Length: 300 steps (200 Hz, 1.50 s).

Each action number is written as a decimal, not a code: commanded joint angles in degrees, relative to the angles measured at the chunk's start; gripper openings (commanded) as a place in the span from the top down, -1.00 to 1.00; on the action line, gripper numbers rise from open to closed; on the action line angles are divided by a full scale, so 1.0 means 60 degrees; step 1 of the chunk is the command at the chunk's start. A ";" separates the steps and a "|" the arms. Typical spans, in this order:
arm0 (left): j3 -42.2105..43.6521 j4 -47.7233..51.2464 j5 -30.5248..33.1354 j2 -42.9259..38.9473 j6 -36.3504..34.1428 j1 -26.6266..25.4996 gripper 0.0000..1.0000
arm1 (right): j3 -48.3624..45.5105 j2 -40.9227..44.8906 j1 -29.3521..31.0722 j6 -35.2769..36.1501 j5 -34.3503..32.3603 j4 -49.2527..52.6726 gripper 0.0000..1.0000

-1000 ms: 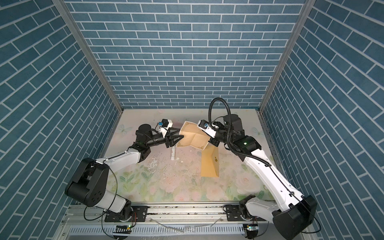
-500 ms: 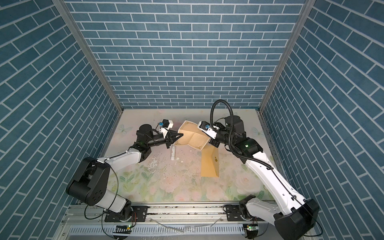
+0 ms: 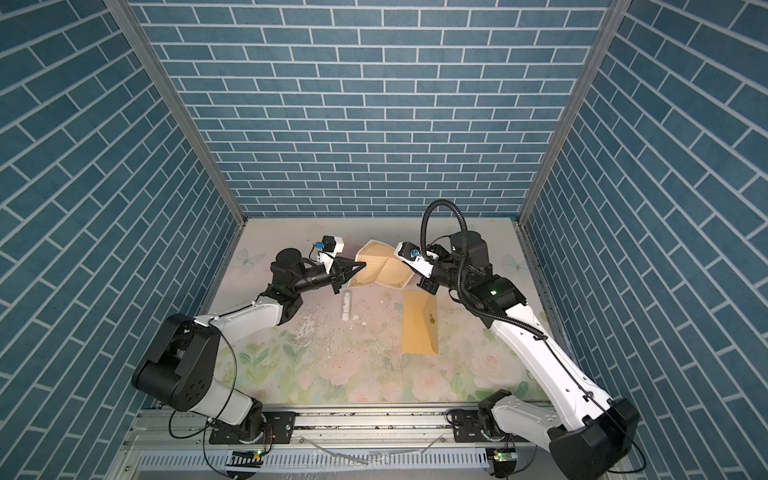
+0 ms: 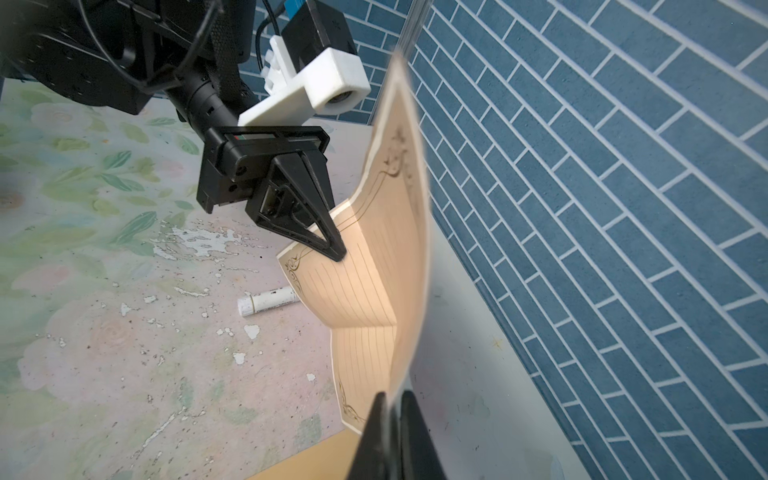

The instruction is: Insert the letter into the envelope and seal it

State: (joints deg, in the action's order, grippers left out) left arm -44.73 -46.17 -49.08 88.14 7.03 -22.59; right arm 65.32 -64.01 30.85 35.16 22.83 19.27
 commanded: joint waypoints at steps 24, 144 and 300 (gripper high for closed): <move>-0.0008 0.0129 0.0284 -0.0277 -0.0545 -0.0030 1.00 | -0.0658 0.1367 0.0062 0.0077 0.0654 0.0247 -0.10; 0.0393 0.0810 -0.0976 -0.1344 -0.2452 -0.0377 1.00 | 0.0522 -0.0157 0.0498 -0.0384 0.1568 0.0685 -0.45; 0.0215 0.2138 -0.1803 -0.1836 -0.3533 -0.0922 1.00 | 0.1535 -0.2247 0.1079 0.0388 0.1921 0.1958 0.35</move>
State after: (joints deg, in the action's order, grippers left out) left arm -42.76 -33.21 -57.98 77.12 -13.61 -27.57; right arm 71.00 -76.75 37.08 35.18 32.18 28.21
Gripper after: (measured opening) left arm 0.044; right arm 0.352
